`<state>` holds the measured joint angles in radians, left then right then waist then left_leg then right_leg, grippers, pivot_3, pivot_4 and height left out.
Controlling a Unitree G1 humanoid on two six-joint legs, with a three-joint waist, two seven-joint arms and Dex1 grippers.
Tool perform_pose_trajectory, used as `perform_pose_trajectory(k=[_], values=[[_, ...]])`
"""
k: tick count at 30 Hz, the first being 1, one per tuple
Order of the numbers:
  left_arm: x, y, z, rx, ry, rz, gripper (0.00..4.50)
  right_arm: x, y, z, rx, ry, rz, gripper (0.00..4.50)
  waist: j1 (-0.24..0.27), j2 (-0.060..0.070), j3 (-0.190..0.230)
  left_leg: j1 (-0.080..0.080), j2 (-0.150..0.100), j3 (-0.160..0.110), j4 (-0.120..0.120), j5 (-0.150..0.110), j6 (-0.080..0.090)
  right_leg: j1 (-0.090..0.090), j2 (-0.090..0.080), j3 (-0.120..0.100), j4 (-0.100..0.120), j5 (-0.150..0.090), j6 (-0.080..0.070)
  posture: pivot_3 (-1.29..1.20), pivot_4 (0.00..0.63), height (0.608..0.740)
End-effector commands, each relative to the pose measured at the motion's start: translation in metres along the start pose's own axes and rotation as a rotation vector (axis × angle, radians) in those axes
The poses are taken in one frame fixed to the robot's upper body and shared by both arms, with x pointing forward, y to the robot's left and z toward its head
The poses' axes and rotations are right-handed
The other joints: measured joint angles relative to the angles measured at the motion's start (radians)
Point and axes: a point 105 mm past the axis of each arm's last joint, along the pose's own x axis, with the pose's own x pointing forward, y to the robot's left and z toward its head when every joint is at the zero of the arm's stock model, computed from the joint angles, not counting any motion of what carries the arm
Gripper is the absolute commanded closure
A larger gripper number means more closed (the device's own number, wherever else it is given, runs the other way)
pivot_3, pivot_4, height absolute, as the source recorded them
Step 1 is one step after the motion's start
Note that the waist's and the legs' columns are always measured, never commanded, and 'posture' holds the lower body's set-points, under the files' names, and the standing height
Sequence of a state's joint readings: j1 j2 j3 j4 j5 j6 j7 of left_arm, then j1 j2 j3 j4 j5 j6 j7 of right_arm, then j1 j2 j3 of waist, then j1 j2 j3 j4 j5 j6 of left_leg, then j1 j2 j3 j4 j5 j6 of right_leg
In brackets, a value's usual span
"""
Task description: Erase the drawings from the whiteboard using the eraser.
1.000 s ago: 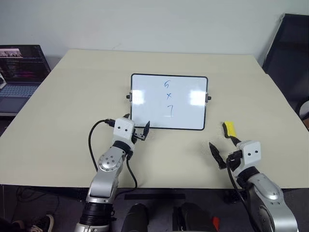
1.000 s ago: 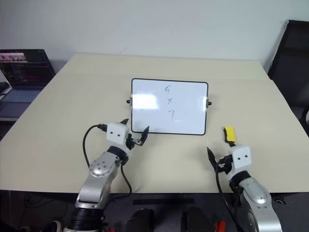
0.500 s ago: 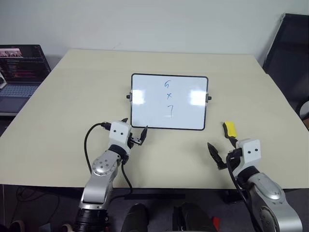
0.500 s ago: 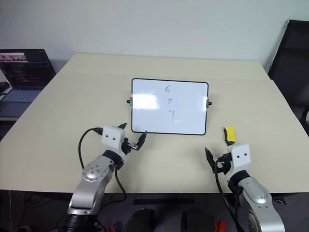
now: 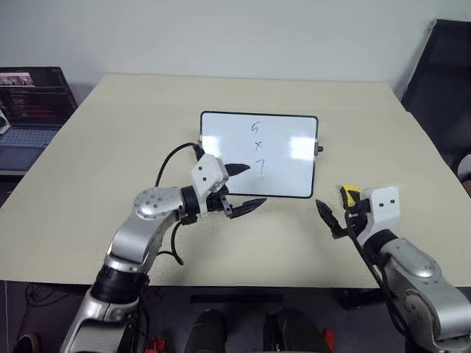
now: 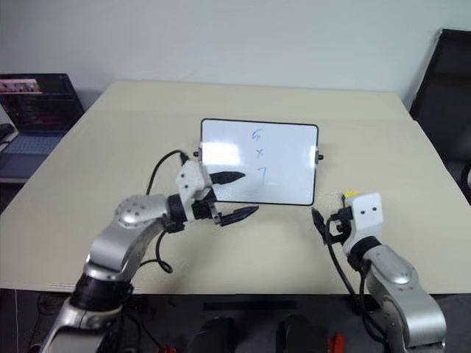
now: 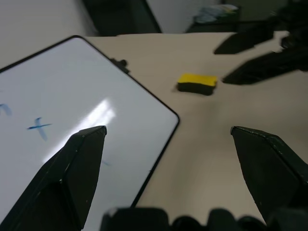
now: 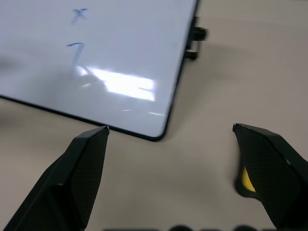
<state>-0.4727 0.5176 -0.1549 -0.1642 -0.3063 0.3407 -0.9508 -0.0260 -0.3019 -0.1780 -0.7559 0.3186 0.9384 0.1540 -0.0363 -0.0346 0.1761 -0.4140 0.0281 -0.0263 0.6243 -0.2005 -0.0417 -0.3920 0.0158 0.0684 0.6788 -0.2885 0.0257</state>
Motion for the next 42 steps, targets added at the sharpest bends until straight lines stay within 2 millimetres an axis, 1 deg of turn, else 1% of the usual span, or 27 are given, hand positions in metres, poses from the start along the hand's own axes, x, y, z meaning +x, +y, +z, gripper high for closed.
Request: perform_pose_trajectory(k=[1,4,7,12,16,25,33,35,37,39,41,42], values=[[-0.001,-0.002,0.004,0.043,-0.007,-0.103,0.0,0.0,-0.009,0.006,0.005,0.013,-0.049,0.03,-0.002,0.0,0.0,0.0,0.0,0.0,0.0,0.0,0.0,-0.001,0.0,0.0,0.0,0.0,0.0,0.0,0.15,0.74],[0.002,0.005,0.0,0.062,0.011,-0.14,0.0,0.006,-0.024,-0.001,0.016,0.042,-0.116,0.03,0.001,0.0,0.0,-0.002,0.0,0.0,-0.001,0.0,0.0,-0.003,0.001,0.0,0.001,0.0,0.0,0.0,0.15,0.74],[0.006,0.011,0.0,0.086,0.013,-0.176,0.0,0.015,-0.03,-0.005,0.051,0.051,-0.154,0.03,0.003,0.0,0.0,-0.003,-0.001,0.001,0.0,0.0,0.0,-0.003,0.0,0.0,0.001,0.0,0.0,0.0,0.15,0.74],[0.004,0.001,-0.006,0.14,0.044,-0.295,0.0,0.03,-0.046,-0.01,0.08,0.05,-0.227,0.03,0.001,0.0,0.0,-0.003,-0.001,0.002,0.0,0.0,0.001,-0.004,0.0,0.001,0.001,0.0,0.0,0.0,0.15,0.74],[0.001,-0.002,-0.006,0.142,0.045,-0.329,0.0,0.041,-0.051,-0.011,0.094,0.045,-0.237,0.03,0.001,0.001,0.0,-0.004,0.0,0.002,-0.001,0.0,0.001,-0.005,0.001,0.001,0.001,0.0,0.0,0.0,0.15,0.74],[0.001,0.006,-0.002,0.165,0.042,-0.322,0.0,0.064,-0.06,-0.022,0.119,0.06,-0.238,0.03,0.001,0.001,0.0,-0.004,0.0,0.003,0.0,0.0,0.001,-0.005,0.001,0.001,0.001,0.0,0.0,0.0,0.15,0.74],[-0.002,0.007,-0.006,0.157,0.05,-0.297,0.0,0.072,-0.067,-0.031,0.129,0.075,-0.274,0.03,0.001,0.001,0.001,-0.004,0.0,0.003,0.0,0.0,0.001,-0.006,0.001,0.001,0.002,0.001,0.0,0.0,0.15,0.74],[-0.003,0.007,-0.006,0.155,0.051,-0.291,0.0,0.072,-0.068,-0.033,0.127,0.083,-0.277,0.4,0.001,0.001,0.001,-0.004,0.0,0.002,0.0,0.0,0.001,-0.006,0.001,0.001,0.002,0.001,0.0,0.0,0.15,0.74],[-0.002,0.008,-0.007,0.15,0.05,-0.277,0.0,0.072,-0.069,-0.036,0.128,0.091,-0.282,0.95,0.001,0.001,0.001,-0.004,0.0,0.002,0.0,0.0,0.001,-0.006,0.001,0.001,0.002,0.001,0.0,0.0,0.15,0.74],[-0.002,0.008,-0.008,0.148,0.052,-0.271,0.0,0.071,-0.07,-0.038,0.127,0.096,-0.286,1.66,0.001,0.001,0.001,-0.004,0.0,0.002,0.0,0.0,0.001,-0.006,0.001,0.001,0.002,0.001,0.0,0.0,0.15,0.74],[-0.002,0.008,-0.009,0.147,0.053,-0.27,0.0,0.07,-0.071,-0.038,0.133,0.093,-0.293,2.49,0.001,0.001,0.001,-0.004,0.0,0.002,0.0,0.0,0.001,-0.006,0.001,0.001,0.002,0.001,0.0,0.0,0.15,0.74],[-0.002,0.008,-0.009,0.146,0.053,-0.268,0.0,0.07,-0.071,-0.037,0.135,0.09,-0.296,2.81,0.001,0.001,0.001,-0.004,0.0,0.002,0.0,0.0,0.001,-0.006,0.001,0.001,0.002,0.001,0.0,0.0,0.15,0.74]])
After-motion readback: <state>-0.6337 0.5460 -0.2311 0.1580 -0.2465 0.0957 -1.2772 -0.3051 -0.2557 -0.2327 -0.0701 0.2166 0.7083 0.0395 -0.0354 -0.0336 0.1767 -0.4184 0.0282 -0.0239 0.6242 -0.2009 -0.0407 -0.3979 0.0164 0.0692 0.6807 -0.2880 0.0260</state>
